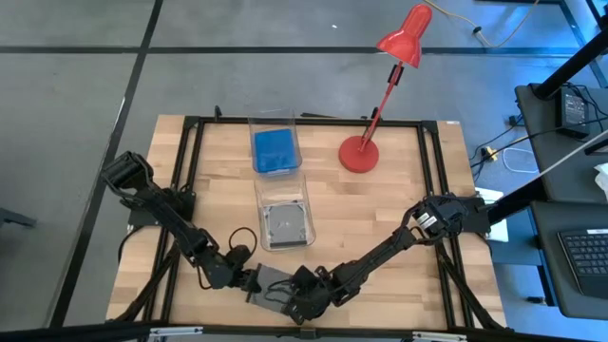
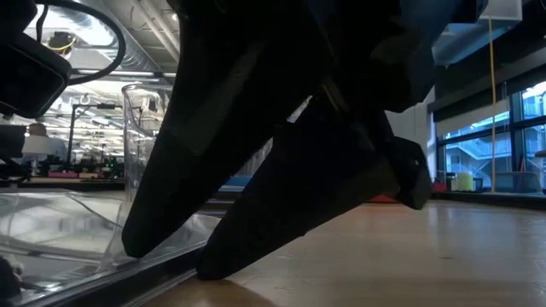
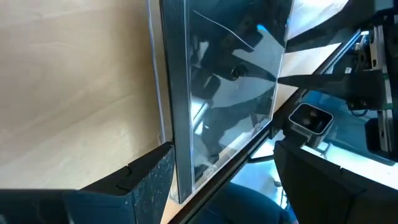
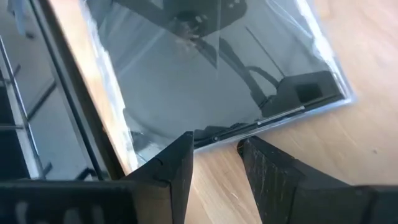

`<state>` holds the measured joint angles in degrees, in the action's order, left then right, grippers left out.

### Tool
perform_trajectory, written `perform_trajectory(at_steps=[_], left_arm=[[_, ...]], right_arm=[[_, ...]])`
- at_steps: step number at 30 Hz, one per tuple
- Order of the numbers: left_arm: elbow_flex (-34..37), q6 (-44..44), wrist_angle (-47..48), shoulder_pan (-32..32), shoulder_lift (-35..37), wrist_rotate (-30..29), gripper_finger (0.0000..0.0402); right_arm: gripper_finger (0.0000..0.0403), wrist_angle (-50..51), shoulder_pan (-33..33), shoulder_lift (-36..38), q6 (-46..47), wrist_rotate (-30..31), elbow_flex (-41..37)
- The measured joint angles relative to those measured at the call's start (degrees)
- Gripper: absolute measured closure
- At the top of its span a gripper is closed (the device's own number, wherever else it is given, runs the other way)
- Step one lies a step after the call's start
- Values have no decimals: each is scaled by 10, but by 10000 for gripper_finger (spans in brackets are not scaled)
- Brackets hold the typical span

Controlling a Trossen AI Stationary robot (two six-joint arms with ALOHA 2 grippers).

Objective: Pick & place jewel cases by type
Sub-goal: Put the black cd case into the bottom transparent bin

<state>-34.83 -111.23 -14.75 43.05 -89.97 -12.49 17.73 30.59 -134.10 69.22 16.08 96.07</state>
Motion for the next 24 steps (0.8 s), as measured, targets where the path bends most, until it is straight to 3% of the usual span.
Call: perform_trajectory(at_steps=[4, 9, 15, 24], left_arm=[[-1, -1, 20, -1, -2, -6, 135], [-1, -15, 2, -1, -33, -2, 141], [-1, -22, -64, 1, -74, 36, 192], [-5, -76, -46, 4, -92, 69, 245]], right_arm=[[259, 1, 0, 0, -15, -21, 0], [259, 0, 0, 0, 36, -31, 0], [259, 0, 0, 0, 38, -31, 0], [259, 0, 0, 0, 38, -33, 0]])
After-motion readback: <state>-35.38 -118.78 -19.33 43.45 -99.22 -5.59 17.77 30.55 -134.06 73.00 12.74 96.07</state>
